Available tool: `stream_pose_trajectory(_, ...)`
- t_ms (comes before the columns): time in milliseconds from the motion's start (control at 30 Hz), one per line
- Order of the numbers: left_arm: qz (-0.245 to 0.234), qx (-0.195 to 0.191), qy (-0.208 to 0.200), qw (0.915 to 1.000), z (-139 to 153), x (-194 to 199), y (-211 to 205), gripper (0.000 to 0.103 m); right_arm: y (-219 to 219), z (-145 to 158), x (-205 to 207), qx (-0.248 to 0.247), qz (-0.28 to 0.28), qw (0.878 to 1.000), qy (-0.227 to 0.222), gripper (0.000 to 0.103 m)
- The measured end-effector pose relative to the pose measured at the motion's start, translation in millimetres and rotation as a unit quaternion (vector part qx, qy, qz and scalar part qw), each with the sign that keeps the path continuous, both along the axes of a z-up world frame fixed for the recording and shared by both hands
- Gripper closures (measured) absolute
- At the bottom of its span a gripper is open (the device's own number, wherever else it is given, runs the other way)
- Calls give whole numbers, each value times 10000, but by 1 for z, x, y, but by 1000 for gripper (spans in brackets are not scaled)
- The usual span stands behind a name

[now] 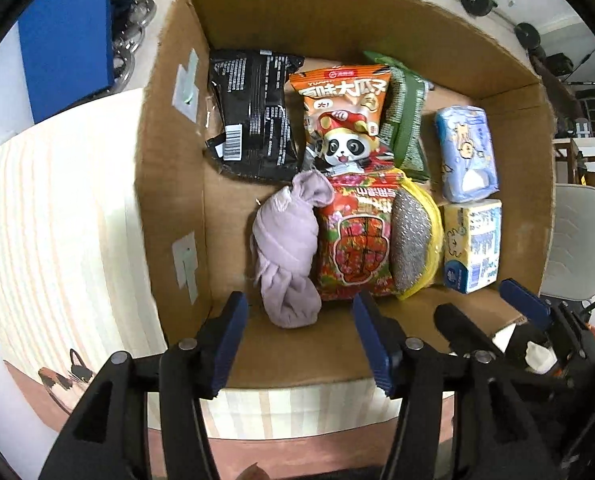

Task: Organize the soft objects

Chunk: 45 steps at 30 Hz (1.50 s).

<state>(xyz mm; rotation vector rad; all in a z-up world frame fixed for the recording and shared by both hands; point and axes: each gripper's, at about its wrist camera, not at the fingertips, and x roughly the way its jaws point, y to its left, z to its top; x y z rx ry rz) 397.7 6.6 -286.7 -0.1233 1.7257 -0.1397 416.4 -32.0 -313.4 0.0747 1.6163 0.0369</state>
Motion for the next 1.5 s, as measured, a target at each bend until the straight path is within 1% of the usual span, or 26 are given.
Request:
stream_pose_trajectory(33,-9,21,-72,10000,3,-5,-1,49,-4,2,-4,-57,-5,10000,-14,15)
stream_pose_trajectory(100,-40,122,-284,9995,10,-15,-5,42,-10,7,-9,-120,-33,9999,-57,15)
stream_pose_trajectory(133,-31,148,-377,9992,15,-18,-3,25,-13,9,-13,-140,-45,9999,-78,15)
stream_pose_trajectory(167,-4,169,-497,9986,20,-19,-2,7,-16,11,-15,-159,-59,9998,-95,11)
stream_pose_trajectory(200,2,217,-614,9979,26,-21,-2,3,-18,13,-18,-186,-71,9997,-123,5)
stream_pose_trajectory(233,-17,313,-741,9968,35,-23,-3,3,-20,15,-20,-204,-84,9996,-164,2)
stream_pose_trajectory(267,-31,394,-827,9958,37,-20,-3,3,-24,18,-23,-227,-116,9995,-212,0)
stream_pose_trajectory(333,-67,490,-1002,9937,45,-23,-3,3,-30,22,-28,-248,-163,9992,-259,0)
stream_pose_trajectory(467,-50,483,-1180,9918,56,-30,-3,3,-35,27,-33,-306,-239,9984,-418,0)
stream_pose_trajectory(567,-3,501,-1471,9879,73,-43,-5,3,-38,40,-41,-311,-244,9977,-556,0)
stream_pose_trajectory(767,52,528,-2060,9771,122,-92,-9,3,-40,93,-76,-294,-124,9935,-1097,0)
stream_pose_trajectory(833,129,507,-2318,9714,144,-114,-9,3,-41,115,-96,-278,-77,9911,-1297,0)
stream_pose_trajectory(900,190,506,-2461,9677,162,-132,-10,3,-42,136,-114,-265,-35,9886,-1483,0)
stream_pose_trajectory(1000,308,505,-2748,9597,193,-161,-10,3,-45,169,-145,-197,-22,9841,-1768,0)
stream_pose_trajectory(1133,375,528,-2979,9524,224,-199,-13,3,-48,215,-189,-101,-48,9777,-2096,0)
stream_pose_trajectory(1200,338,506,-3125,9480,241,-219,-16,3,-49,235,-208,12,-50,9749,-2228,0)
stream_pose_trajectory(1333,240,605,-3325,9408,268,-248,-22,3,-56,275,-244,113,-136,9668,-2549,0)
stream_pose_trajectory(1400,265,548,-3426,9375,282,-262,-22,3,-58,290,-258,176,-157,9643,-2637,0)
stream_pose_trajectory(1500,341,477,-3601,9311,303,-283,-22,3,-58,311,-280,63,-94,9604,-2783,0)
